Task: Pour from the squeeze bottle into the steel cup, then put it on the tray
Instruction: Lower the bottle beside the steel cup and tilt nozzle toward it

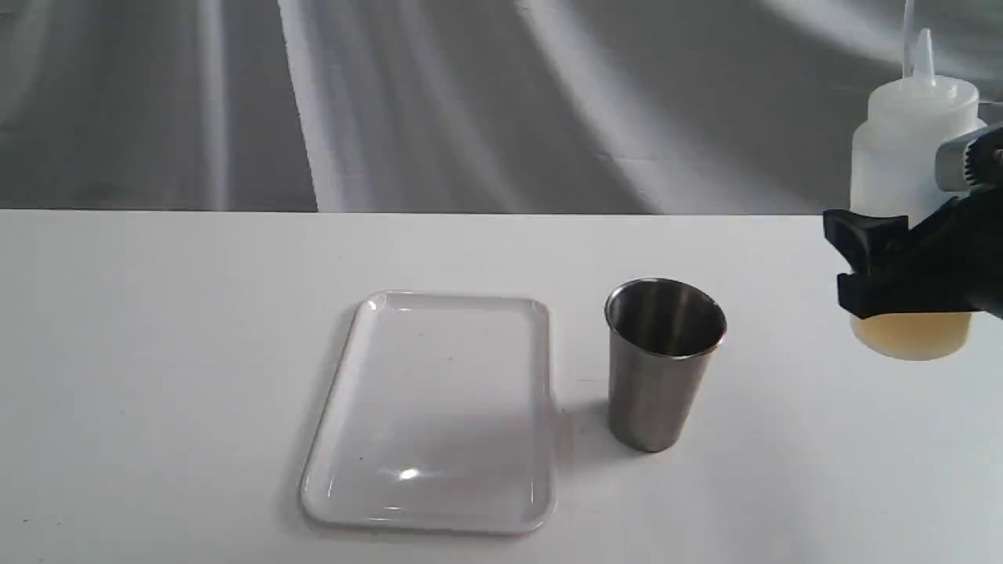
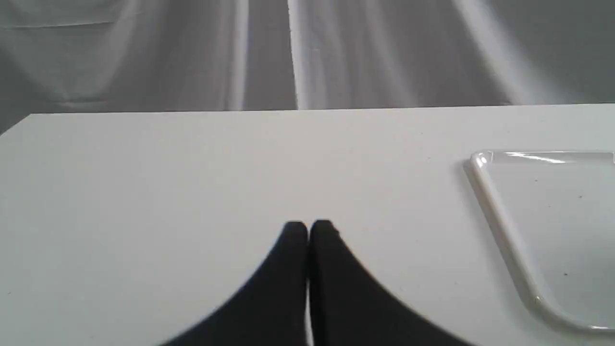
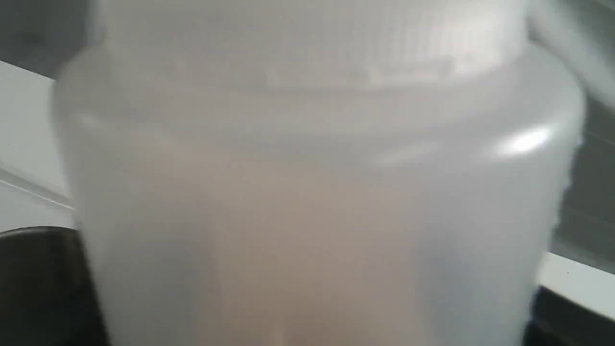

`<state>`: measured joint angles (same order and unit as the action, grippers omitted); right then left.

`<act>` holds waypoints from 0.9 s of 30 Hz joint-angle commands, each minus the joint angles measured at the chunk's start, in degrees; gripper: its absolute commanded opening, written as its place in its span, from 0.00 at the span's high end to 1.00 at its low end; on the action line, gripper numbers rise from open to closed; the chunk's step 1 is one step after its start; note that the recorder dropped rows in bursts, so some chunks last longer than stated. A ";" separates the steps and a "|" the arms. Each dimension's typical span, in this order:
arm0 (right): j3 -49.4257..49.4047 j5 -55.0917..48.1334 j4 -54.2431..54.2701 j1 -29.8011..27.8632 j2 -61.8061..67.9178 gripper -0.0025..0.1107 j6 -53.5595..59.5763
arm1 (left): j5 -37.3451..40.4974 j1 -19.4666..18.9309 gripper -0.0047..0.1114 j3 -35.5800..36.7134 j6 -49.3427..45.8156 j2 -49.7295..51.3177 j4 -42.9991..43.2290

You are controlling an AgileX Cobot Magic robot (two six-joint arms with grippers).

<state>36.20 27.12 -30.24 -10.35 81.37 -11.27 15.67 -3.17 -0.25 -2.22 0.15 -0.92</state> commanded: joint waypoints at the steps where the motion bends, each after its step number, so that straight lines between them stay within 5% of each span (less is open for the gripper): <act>1: -0.09 2.23 -0.18 -0.50 -0.24 0.98 -0.15 | -0.43 0.46 0.96 0.25 0.26 -0.15 -0.04; 27: -0.09 4.80 -3.67 -2.33 6.38 0.98 14.03 | -0.43 0.46 0.96 0.25 0.24 -0.15 -0.04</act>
<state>36.20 30.05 -33.77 -11.73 87.99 0.00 15.67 -3.17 -0.25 -2.22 0.15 -0.92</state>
